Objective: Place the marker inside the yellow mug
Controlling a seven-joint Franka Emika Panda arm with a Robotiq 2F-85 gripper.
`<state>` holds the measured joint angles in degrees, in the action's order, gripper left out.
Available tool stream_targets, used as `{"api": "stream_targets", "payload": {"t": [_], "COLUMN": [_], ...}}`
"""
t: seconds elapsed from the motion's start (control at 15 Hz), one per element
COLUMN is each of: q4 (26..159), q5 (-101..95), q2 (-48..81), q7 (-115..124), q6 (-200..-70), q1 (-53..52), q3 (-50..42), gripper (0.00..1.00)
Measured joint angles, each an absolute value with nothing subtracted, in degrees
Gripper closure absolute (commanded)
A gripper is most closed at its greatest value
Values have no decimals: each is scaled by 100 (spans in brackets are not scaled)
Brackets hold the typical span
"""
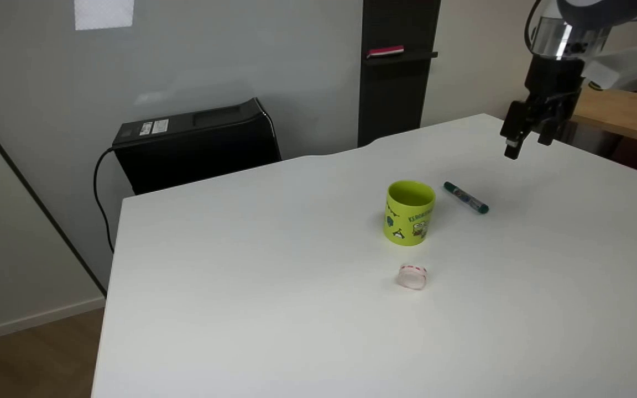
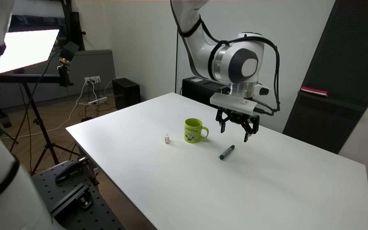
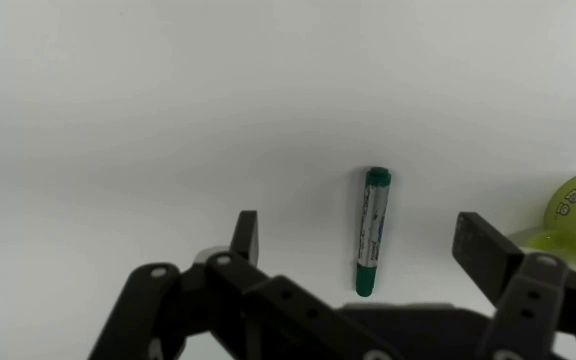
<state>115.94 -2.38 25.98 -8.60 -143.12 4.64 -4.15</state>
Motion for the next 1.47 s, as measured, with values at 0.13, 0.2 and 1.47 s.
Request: {"api": "stream_targets", "payload": {"t": [0.13,0.2,1.47], "q4": [11507,11477,11127], "q5": [-232,-226,-215], "q2": [2732,2794,3679], "q7": [-794,-777,-755], "q6": [-14427,-14496,-14970], "q1": [462,462,467], "q3": [-381,-368,-335], "gripper": [0,0,0]}}
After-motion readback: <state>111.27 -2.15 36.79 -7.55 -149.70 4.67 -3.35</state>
